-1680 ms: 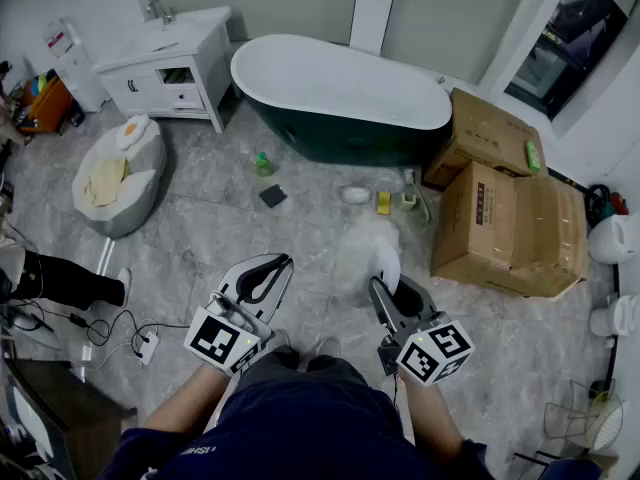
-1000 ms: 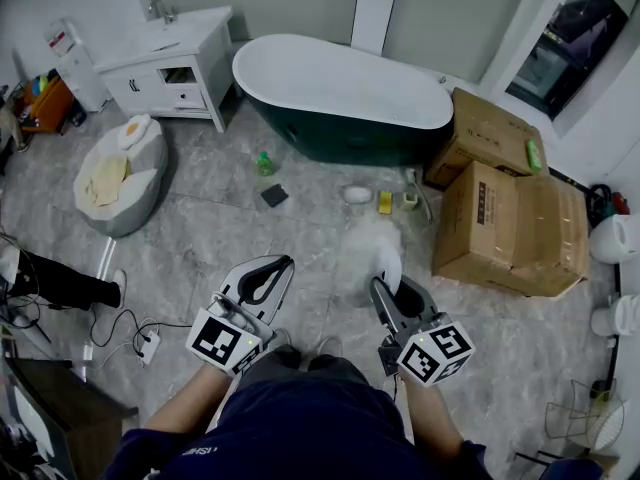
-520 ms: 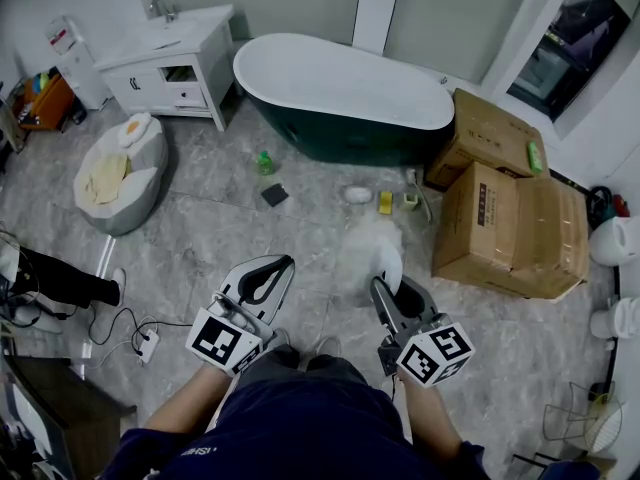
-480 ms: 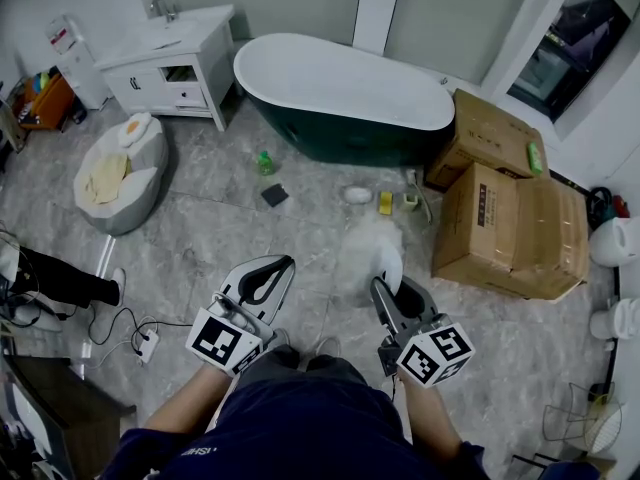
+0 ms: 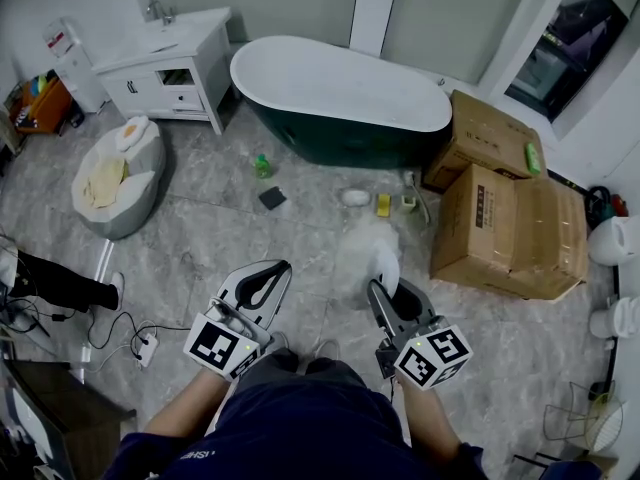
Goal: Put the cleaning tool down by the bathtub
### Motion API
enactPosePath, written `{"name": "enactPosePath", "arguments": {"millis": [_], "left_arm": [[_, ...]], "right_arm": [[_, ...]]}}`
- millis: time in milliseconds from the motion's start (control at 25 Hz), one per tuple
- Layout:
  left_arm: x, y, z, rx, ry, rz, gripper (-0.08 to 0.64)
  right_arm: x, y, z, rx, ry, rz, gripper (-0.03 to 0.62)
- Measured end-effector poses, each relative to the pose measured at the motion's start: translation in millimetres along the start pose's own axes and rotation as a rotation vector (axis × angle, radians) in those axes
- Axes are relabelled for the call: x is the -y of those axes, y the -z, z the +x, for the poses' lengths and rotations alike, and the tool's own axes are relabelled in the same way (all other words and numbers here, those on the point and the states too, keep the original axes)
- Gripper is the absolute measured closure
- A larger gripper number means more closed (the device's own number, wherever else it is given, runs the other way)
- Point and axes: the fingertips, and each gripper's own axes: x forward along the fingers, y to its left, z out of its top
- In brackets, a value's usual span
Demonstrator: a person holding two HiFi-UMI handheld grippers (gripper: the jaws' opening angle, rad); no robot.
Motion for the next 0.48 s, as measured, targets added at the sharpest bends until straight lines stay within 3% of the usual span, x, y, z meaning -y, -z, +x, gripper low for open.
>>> {"name": "enactPosePath", "arguments": {"millis": [480], "left_arm": [[17.3,-0.5,25.4,-0.005,-0.025,0.007,0.526]], "right_arm": [[35.0,-8.2,-17.9,0.0,-0.009,-0.001,0.499]]}}
